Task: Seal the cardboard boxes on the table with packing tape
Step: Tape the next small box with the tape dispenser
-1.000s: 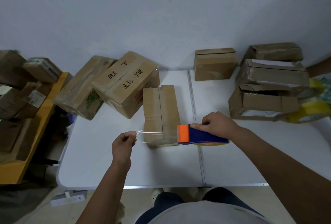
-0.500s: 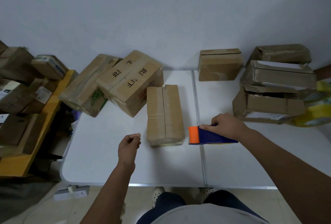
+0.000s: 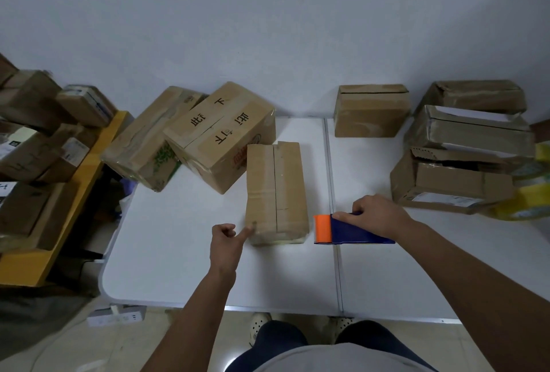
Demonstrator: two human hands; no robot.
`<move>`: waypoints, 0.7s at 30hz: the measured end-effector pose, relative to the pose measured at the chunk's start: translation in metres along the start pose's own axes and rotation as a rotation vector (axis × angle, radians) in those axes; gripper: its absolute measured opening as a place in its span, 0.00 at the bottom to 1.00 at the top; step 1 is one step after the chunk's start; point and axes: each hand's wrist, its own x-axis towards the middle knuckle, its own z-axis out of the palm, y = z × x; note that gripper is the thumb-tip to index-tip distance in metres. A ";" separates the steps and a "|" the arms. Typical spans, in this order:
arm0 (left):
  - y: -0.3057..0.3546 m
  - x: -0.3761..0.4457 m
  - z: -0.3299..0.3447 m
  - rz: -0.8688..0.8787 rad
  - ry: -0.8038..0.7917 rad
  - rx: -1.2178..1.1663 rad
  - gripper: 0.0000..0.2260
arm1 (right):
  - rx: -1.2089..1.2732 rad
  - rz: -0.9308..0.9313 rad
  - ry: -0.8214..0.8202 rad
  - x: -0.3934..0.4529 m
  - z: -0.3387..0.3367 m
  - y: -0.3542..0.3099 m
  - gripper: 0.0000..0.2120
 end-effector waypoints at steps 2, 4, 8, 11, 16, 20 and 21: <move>-0.003 0.001 0.003 0.001 -0.004 0.005 0.21 | -0.004 0.018 -0.006 0.001 0.002 0.001 0.31; -0.006 0.001 0.005 0.012 -0.004 0.007 0.21 | -0.005 0.029 -0.005 0.002 0.005 0.001 0.32; -0.007 0.005 0.004 0.012 0.005 0.008 0.21 | -0.012 0.028 -0.015 0.003 0.007 -0.002 0.31; -0.002 0.013 -0.003 0.039 0.025 0.047 0.21 | -0.017 0.017 -0.037 0.003 0.013 -0.008 0.32; 0.008 0.029 -0.014 0.054 -0.003 0.099 0.21 | 0.006 0.036 -0.047 0.000 0.029 -0.018 0.30; 0.008 0.035 -0.016 0.028 -0.039 0.103 0.21 | 0.009 0.065 -0.048 0.000 0.029 -0.021 0.29; 0.007 0.036 -0.017 0.025 -0.042 0.106 0.21 | 0.005 0.064 -0.051 0.000 0.029 -0.022 0.29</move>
